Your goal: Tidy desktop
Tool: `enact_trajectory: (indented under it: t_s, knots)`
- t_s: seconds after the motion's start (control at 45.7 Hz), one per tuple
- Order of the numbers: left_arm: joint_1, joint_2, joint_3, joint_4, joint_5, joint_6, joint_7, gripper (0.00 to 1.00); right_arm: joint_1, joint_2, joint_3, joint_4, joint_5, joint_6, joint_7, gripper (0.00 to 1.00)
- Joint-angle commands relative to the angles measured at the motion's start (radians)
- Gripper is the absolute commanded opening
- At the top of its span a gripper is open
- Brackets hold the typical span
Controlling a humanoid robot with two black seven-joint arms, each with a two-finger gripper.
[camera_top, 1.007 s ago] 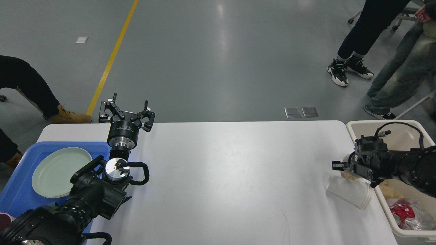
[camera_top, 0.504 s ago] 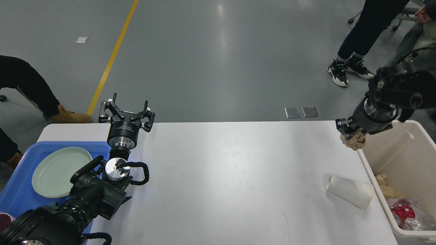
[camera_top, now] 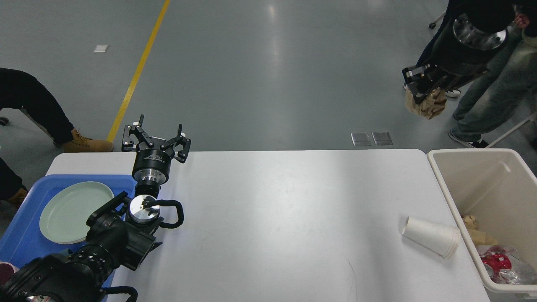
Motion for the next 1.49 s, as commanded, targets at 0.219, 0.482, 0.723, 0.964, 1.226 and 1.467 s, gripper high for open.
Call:
enact_trajectory:
  t_s: [0.219,0.482,0.723,0.964,1.226,1.467]
  knots:
    - [0.000,0.000,0.001,0.000,0.000,0.000,0.000,0.97,-0.024,-0.053,-0.086,-0.087,0.012,0.000,-0.014,0.00]
    - [0.000,0.000,0.001,0.000,0.000,0.000,0.000,0.97,-0.283,-0.155,-0.260,-0.322,-0.091,0.000,-0.017,0.00]
    - [0.000,0.001,0.001,0.000,0.000,0.000,0.000,0.97,-0.791,-0.186,-0.264,-0.483,-0.111,-0.358,-0.015,0.00]
    - [0.000,0.000,0.001,0.000,0.000,0.000,0.000,0.97,-1.211,-0.106,-0.243,-0.573,-0.111,-0.744,-0.012,0.00]
    - [0.000,0.000,0.000,0.000,0.000,0.000,0.000,0.97,-1.422,-0.021,-0.171,-0.713,-0.111,-0.788,-0.012,0.00]
    - [0.000,0.000,0.001,0.000,0.000,0.000,0.000,0.97,-1.460,0.004,-0.148,-0.719,-0.109,-0.791,-0.012,0.00]
